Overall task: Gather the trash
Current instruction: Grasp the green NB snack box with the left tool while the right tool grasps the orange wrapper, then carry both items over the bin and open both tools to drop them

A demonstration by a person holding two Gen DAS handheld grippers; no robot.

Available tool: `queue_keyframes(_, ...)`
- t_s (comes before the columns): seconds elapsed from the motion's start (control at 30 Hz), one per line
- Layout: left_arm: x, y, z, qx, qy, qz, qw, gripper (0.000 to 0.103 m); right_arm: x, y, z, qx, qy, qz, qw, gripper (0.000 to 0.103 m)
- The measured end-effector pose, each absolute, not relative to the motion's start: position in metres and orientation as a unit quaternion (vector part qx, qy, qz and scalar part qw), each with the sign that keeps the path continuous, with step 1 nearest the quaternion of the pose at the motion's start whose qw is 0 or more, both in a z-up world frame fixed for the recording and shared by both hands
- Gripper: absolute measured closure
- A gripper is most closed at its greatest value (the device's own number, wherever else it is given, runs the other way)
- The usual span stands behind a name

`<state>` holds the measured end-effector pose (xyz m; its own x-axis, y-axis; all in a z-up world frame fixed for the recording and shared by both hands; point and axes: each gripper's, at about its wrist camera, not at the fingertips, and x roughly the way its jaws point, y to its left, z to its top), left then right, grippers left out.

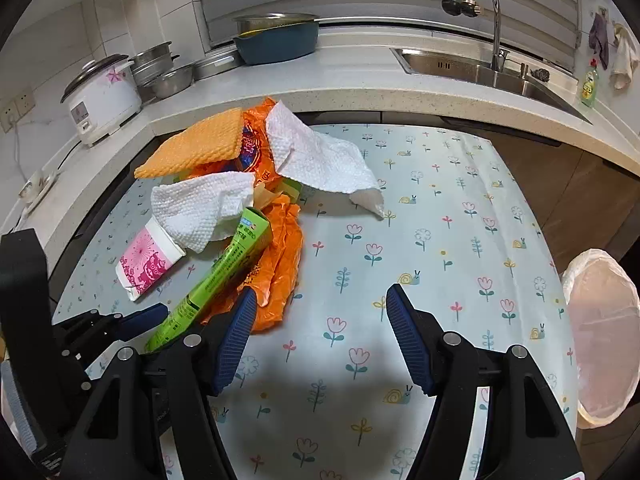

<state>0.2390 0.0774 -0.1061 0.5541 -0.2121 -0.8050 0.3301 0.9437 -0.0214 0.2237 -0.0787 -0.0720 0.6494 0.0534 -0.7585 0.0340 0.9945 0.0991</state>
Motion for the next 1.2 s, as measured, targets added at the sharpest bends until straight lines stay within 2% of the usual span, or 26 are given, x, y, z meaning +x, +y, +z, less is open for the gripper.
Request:
queue_keyframes(0.1, 0.239, 0.082, -0.101, 0.048, 0.450, -0.164, 0.877, 0.079, 0.230, -0.074, -0.080, 0.054, 0.426, 0.013, 0.903, 0.038)
queue_keyframes(0.2, 0.238, 0.088, -0.097, 0.031, 0.450, -0.167, 0.877, 0.081, 0.236, -0.070, -0.086, 0.061, 0.434, 0.023, 0.899, 0.038)
queue_keyframes(0.63, 0.243, 0.097, -0.091, 0.008, 0.451, -0.161, 0.878, 0.084, 0.268, -0.049, -0.119, 0.075, 0.467, 0.053, 0.879, 0.039)
queue_keyframes(0.67, 0.244, 0.098, -0.091, 0.007, 0.453, -0.160, 0.877, 0.084, 0.270, -0.047, -0.123, 0.073, 0.471, 0.054, 0.878, 0.042)
queue_keyframes(0.73, 0.243, 0.099, -0.092, 0.006, 0.453, -0.159, 0.877, 0.084, 0.272, -0.043, -0.129, 0.069, 0.478, 0.058, 0.874, 0.058)
queue_keyframes(0.77, 0.243, 0.098, -0.092, 0.007, 0.453, -0.158, 0.877, 0.084, 0.272, -0.041, -0.130, 0.064, 0.476, 0.056, 0.875, 0.062)
queue_keyframes(0.8, 0.243, 0.098, -0.092, 0.008, 0.453, -0.157, 0.878, 0.084, 0.271, -0.040, -0.130, 0.060, 0.474, 0.055, 0.876, 0.075)
queue_keyframes(0.83, 0.243, 0.098, -0.091, 0.007, 0.452, -0.157, 0.878, 0.084, 0.271, -0.040, -0.129, 0.060, 0.476, 0.060, 0.876, 0.082)
queue_keyframes(0.93, 0.241, 0.096, -0.086, 0.006, 0.448, -0.158, 0.880, 0.084, 0.266, -0.040, -0.123, 0.057, 0.468, 0.061, 0.880, 0.088)
queue_keyframes(1.2, 0.228, 0.085, -0.060, 0.001, 0.424, -0.175, 0.889, 0.085, 0.241, -0.058, -0.085, 0.059, 0.426, 0.055, 0.901, 0.089)
